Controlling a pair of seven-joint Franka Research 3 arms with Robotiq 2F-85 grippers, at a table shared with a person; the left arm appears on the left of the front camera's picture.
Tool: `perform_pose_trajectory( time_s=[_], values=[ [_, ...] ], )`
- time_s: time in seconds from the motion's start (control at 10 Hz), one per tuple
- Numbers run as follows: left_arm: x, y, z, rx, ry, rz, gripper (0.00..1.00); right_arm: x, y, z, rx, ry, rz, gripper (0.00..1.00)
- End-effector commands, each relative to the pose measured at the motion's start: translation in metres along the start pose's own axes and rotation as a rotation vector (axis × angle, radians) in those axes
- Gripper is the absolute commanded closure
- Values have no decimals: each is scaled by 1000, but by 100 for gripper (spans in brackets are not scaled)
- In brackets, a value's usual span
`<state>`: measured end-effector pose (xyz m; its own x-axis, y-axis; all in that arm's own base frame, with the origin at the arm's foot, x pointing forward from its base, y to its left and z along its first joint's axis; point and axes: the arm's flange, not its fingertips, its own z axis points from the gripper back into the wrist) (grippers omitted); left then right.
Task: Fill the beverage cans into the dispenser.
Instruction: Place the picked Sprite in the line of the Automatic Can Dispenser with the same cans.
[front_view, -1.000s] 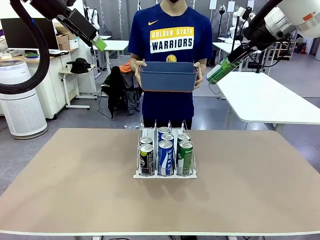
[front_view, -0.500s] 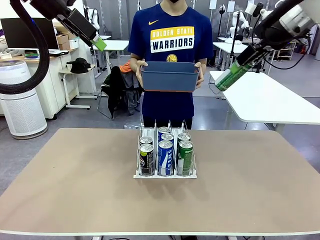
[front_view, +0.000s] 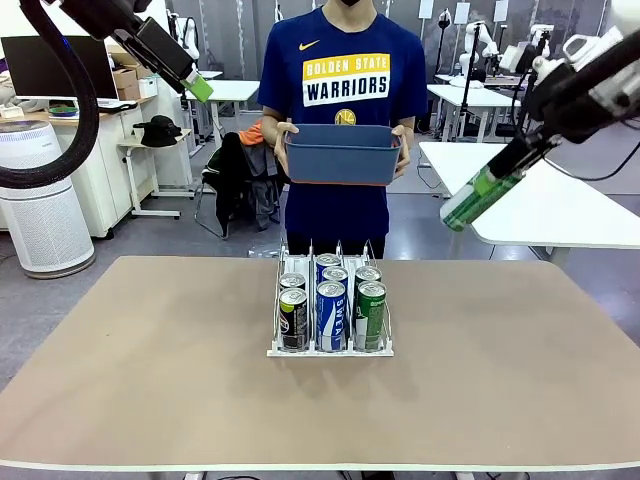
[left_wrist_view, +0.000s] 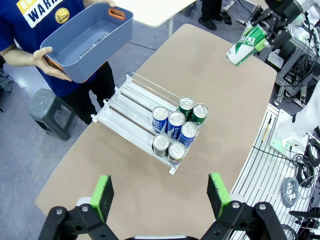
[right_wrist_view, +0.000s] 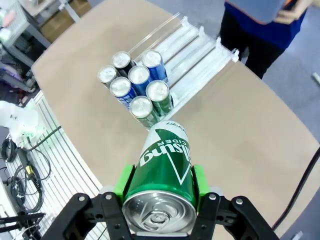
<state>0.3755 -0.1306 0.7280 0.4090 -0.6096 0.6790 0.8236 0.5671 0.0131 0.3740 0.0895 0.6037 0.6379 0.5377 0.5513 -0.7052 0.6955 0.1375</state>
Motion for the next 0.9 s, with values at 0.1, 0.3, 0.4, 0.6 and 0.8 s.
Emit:
perform_pose_trajectory(
  time_s=[0.1, 0.3, 0.4, 0.6, 0.8],
  values=[
    [-4, -2, -1, -12, -3, 17, 0, -25, 5, -53, -63, 4, -97, 42],
    [-4, -2, -1, -12, -3, 17, 0, -38, 8, -76, -71, 31, -153, 42],
    [-4, -2, -1, -12, -3, 17, 0, -40, 8, -82, -76, 46, -172, 42],
    [-4, -2, -1, -12, -3, 17, 0, -37, 0, -85, 7, 72, -136, 42],
    [-4, -2, -1, -12, -3, 17, 0, -49, 5, -87, -36, 63, -146, 42]
  ],
)
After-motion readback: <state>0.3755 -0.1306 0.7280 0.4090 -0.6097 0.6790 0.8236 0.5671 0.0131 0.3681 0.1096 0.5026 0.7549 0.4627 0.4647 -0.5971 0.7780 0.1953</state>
